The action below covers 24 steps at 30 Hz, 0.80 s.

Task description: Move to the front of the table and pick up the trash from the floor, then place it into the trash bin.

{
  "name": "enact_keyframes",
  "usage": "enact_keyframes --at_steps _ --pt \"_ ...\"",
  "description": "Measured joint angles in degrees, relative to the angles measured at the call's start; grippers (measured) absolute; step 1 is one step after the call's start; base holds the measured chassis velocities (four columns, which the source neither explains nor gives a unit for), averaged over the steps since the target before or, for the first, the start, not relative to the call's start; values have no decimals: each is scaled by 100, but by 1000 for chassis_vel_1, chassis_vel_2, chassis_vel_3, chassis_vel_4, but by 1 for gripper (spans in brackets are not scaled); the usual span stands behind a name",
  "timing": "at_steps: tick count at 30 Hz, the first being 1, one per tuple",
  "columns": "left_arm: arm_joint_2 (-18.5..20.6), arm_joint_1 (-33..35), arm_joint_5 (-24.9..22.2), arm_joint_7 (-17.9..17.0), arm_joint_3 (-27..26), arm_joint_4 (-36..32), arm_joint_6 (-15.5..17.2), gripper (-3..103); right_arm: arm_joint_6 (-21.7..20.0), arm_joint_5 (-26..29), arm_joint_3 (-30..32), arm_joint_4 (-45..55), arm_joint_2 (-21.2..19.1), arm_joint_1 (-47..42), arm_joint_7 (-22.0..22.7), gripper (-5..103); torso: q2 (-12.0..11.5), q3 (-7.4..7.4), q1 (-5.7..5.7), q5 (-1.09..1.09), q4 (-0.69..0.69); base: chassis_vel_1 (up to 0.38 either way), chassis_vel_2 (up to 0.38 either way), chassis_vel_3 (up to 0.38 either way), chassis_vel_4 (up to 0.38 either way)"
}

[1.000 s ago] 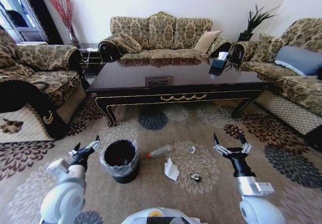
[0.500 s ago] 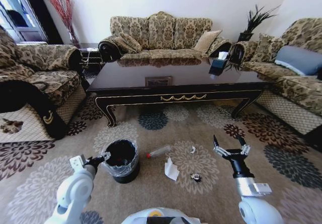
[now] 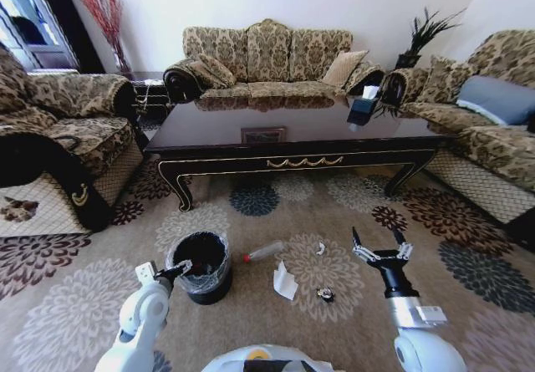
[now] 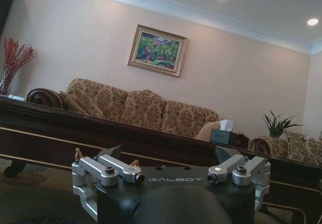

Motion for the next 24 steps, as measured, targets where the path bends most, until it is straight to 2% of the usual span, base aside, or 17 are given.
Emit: enact_keyframes --at_steps 3,5,7,9,11,14,15,18,20,21,24 --pt "-6 -14 2 19 -1 34 -9 101 9 -12 -3 -19 2 3 0 100 0 0 0 0 0 0 0 0 0" --pt "-16 -33 2 39 0 82 -18 97 10 -14 -9 -28 2 13 -1 100 0 0 0 0 0 0 0 0 0" --pt "-22 -55 0 58 3 126 -30 86 10 -14 -16 -34 3 25 -1 100 0 0 0 0 0 0 0 0 0" --pt "-24 -62 -1 64 4 143 -33 86 10 -14 -19 -39 2 30 -1 100 0 0 0 0 0 0 0 0 0" --pt "-26 -78 -2 72 5 179 -41 76 10 -14 -24 -60 2 39 -1 100 -1 0 0 0 0 0 0 0 0" --pt "-26 -78 -2 78 5 184 -47 71 10 -14 -27 -70 0 48 -1 100 0 0 0 0 0 0 0 0 0" --pt "-25 -69 -2 82 5 184 -48 59 10 -14 -30 -81 -2 57 -1 100 0 0 0 0 0 0 0 0 0" --pt "-23 -49 -1 81 1 183 -44 54 10 -13 -35 -96 -3 68 -1 100 0 0 0 0 0 0 0 0 0" --pt "-24 -17 9 68 -15 176 -30 43 10 -13 -44 -105 -4 78 -1 100 0 0 0 0 0 0 0 0 0" --pt "-24 -17 9 68 -15 176 -30 43 10 -13 -44 -105 -4 78 -1 100 0 0 0 0 0 0 0 0 0" --pt "-29 32 33 57 -47 149 -16 27 14 -9 -46 -120 -12 83 -1 100 0 0 0 0 -1 0 0 0 0"
